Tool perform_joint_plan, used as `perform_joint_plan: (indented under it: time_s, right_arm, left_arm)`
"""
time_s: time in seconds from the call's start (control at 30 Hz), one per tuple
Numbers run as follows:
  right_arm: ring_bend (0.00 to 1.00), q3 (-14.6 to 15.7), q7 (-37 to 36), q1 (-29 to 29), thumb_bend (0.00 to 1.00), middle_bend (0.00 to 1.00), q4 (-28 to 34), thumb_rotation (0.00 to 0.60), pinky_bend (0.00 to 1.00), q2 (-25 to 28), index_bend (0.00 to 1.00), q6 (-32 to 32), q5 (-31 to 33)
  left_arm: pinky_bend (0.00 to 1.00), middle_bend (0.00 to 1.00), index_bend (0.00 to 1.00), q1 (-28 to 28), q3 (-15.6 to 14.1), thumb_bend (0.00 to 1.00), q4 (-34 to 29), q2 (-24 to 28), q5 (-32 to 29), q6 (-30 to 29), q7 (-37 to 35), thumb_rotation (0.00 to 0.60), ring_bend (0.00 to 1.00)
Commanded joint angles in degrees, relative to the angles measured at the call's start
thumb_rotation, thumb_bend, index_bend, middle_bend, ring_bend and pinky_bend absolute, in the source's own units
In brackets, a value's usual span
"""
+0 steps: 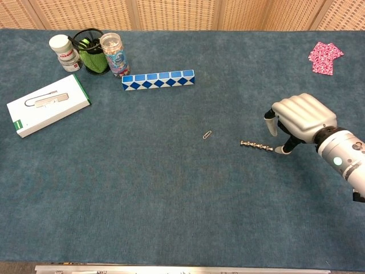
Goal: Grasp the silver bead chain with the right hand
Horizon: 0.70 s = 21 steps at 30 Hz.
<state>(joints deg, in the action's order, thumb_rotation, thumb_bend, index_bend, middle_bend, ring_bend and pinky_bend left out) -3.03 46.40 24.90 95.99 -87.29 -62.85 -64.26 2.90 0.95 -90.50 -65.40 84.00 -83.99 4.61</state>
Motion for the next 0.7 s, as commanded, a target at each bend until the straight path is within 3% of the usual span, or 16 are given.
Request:
perform_joint_plan:
  time_s: [0.03,0.37,0.7]
  right_arm:
    - [1.00,-0.08,1.40,0.81,0.07,0.96,-0.38,0.600,1.00,-1.34,0.67,-0.31,1.78]
    - [1.00,-0.54,4.49,2.87,0.07,0.96,-2.37,0.600,1.00,-4.10,0.67,-0.31,6.77]
    - [1.00,-1.11,4.44,5.41,0.22,0.96,-2.18,0.600,1.00,-4.21,0.67,2.13,11.65]
  left_arm:
    - [0.04,0.08,0.02,0.01,0.03,0.24,0.13,0.03,-0.01,-0.01,-0.10,0.600,0.09]
    - [0.04,0.08,0.02,0.09,0.19,0.24,0.87,-0.25,-0.20,0.12,-0.79,0.600,0.09]
    - [0.04,0.08,0.02,-0.14,0.28,0.24,1.56,-0.13,-0.32,-0.24,-1.68,0.600,0.09]
